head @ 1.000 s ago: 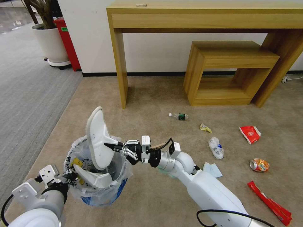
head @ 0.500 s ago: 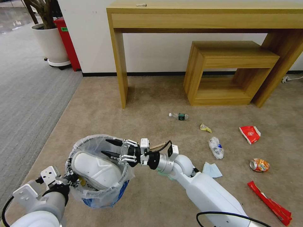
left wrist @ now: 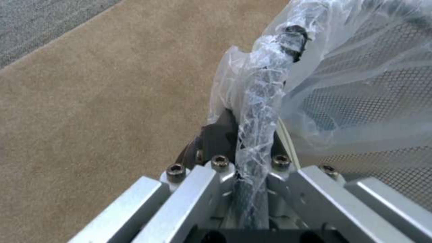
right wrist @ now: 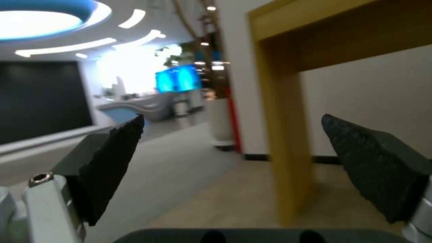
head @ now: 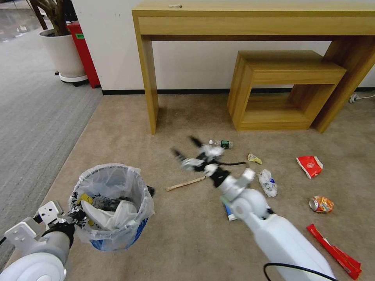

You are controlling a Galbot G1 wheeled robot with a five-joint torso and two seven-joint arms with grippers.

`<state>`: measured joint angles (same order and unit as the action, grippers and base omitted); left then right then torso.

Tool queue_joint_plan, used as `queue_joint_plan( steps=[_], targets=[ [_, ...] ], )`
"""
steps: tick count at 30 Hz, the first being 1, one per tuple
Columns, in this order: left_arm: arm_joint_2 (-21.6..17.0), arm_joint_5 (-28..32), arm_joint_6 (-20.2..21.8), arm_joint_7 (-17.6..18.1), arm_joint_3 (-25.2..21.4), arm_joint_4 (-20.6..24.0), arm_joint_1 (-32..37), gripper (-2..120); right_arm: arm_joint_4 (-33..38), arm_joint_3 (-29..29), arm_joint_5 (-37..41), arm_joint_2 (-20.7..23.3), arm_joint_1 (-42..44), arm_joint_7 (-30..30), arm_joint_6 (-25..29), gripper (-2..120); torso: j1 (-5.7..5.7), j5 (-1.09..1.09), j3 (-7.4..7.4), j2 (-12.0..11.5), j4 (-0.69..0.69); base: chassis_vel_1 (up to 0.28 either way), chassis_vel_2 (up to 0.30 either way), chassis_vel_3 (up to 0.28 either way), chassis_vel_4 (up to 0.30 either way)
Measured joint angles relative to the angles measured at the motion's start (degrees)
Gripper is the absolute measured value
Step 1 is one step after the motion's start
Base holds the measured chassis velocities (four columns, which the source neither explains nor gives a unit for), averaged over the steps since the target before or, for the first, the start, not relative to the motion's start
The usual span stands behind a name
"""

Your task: Pick up the trash bin and place the garbage on the floor into it.

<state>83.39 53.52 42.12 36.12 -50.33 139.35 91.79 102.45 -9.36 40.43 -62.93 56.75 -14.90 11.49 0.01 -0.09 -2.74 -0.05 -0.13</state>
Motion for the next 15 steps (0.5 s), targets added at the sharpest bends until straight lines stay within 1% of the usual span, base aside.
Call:
queue_joint_plan(
  steps=[1, 2, 5, 6, 10, 11, 14, 15],
  targets=[
    [0.00, 0.17, 0.00, -0.01, 0.03, 0.15, 0.00, 1, 0.42, -1.79, -0.88, 0.28, 1.05, 0.16, 0.03, 100, 0.00, 0.00, 0.00, 0.00, 0.01, 0.000, 0.000, 0.000, 0.000],
    [0.00, 0.17, 0.00, -0.01, 0.03, 0.15, 0.00, 1, 0.42, -1.79, -0.88, 0.28, 1.05, 0.16, 0.03, 100, 0.00, 0.00, 0.00, 0.00, 0.01, 0.000, 0.000, 0.000, 0.000],
    [-0.08, 0.37, 0.00, -0.08, 0.04, 0.45, -0.13, 1, 2.03, -7.89, -2.89, 1.54, 5.74, -0.01, 0.70, 100, 0.00, 0.00, 0.00, 0.00, 0.00, 0.000, 0.000, 0.000, 0.000],
    [-0.08, 0.37, 0.00, -0.08, 0.04, 0.45, -0.13, 1, 2.03, -7.89, -2.89, 1.54, 5.74, -0.01, 0.70, 100, 0.00, 0.00, 0.00, 0.00, 0.00, 0.000, 0.000, 0.000, 0.000],
    [-0.23, 1.18, 0.00, 0.35, -0.03, 0.21, -0.24, 1, 3.60, -13.71, -4.34, 1.75, 12.05, -0.71, 2.33, 100, 0.00, -0.02, 0.01, 0.00, 0.01, 0.000, 0.000, 0.000, 0.000],
    [-0.23, 1.18, 0.00, 0.35, -0.03, 0.21, -0.24, 1, 3.60, -13.71, -4.34, 1.75, 12.05, -0.71, 2.33, 100, 0.00, -0.02, 0.01, 0.00, 0.01, 0.000, 0.000, 0.000, 0.000],
    [-0.17, 1.78, 0.01, 0.35, -0.09, 0.45, -0.10, 1, 4.16, -16.90, -5.53, 0.68, 15.23, -0.87, 2.92, 100, 0.00, -0.02, 0.01, 0.00, 0.01, 0.000, 0.000, 0.000, 0.000],
    [-0.17, 1.78, 0.01, 0.35, -0.09, 0.45, -0.10, 1, 4.16, -16.90, -5.53, 0.68, 15.23, -0.87, 2.92, 100, 0.00, -0.02, 0.01, 0.00, 0.01, 0.000, 0.000, 0.000, 0.000]
  ],
)
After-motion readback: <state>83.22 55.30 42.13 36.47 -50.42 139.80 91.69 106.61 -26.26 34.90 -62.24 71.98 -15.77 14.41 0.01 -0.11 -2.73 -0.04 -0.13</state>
